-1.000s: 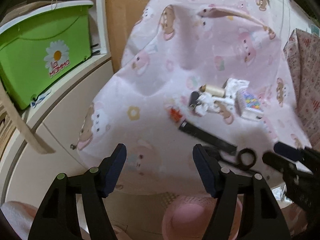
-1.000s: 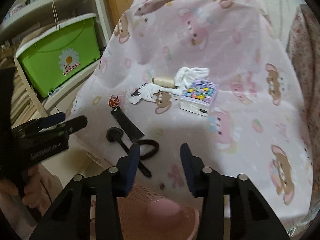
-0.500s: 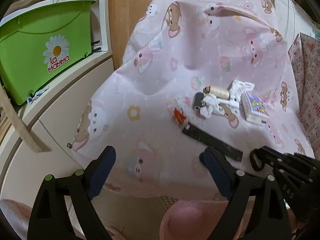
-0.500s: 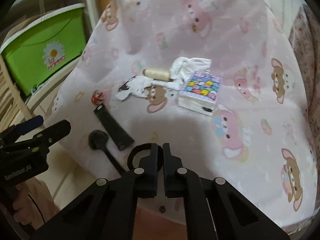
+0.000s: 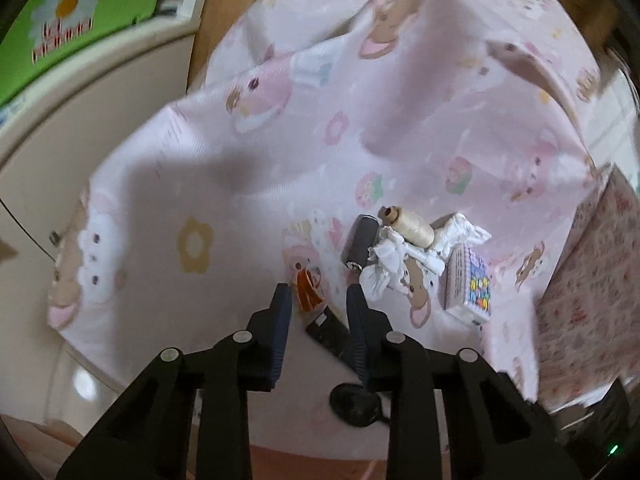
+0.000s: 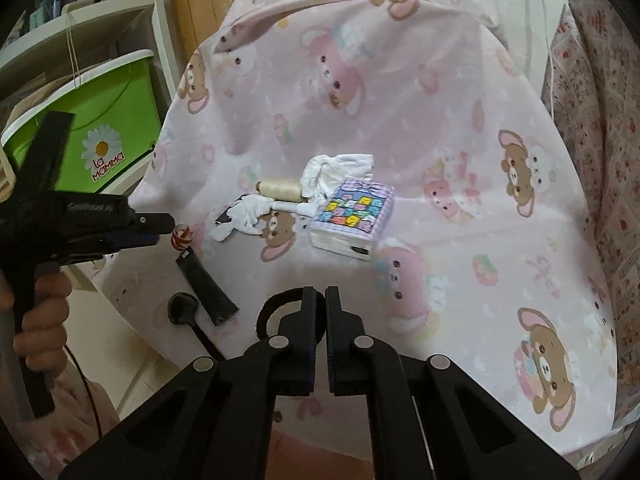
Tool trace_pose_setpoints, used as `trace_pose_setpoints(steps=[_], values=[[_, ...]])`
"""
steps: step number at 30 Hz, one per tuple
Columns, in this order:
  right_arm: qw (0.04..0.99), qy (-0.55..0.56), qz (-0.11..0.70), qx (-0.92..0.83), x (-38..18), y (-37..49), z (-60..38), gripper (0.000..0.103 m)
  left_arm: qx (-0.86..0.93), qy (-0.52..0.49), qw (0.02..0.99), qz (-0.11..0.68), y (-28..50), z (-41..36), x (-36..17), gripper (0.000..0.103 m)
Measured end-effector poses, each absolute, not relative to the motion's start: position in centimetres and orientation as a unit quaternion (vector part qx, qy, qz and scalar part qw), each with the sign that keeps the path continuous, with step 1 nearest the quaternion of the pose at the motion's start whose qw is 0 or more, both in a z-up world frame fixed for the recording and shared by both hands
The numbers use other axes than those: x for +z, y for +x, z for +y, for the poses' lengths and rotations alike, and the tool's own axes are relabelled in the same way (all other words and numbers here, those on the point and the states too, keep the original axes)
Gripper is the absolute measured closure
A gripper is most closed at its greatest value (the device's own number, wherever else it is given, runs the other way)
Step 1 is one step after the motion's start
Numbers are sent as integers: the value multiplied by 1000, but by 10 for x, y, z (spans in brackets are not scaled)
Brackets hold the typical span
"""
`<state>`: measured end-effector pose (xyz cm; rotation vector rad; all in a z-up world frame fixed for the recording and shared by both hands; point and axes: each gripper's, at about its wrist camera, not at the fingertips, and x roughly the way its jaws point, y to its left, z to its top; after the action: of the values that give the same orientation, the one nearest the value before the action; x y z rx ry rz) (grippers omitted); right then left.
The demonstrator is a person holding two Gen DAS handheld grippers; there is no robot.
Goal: Collect trash
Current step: 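Grasp the small red item with the left gripper while the right gripper grasps the black hair tie, then carry the red item and hair tie down over the pink basket with both grippers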
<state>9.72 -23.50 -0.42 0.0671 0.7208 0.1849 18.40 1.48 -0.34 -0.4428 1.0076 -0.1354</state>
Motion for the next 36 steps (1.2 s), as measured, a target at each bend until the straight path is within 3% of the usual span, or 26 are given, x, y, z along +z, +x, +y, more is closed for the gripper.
trace_pose_setpoints(steps=[5, 13, 27, 36], values=[[931, 42, 351, 89, -3, 97, -245, 98, -35, -247, 831, 496, 199, 20, -14, 92], [931, 54, 348, 91, 2, 95, -252, 98, -48, -278, 820, 497, 196, 19, -14, 100], [933, 45, 333, 131, 21, 58, -249, 98, -105, -111, 897, 416, 106, -18, 59, 99], [916, 47, 351, 186, 27, 27, -235, 98, -145, -182, 812, 536, 82, -32, 16, 99]])
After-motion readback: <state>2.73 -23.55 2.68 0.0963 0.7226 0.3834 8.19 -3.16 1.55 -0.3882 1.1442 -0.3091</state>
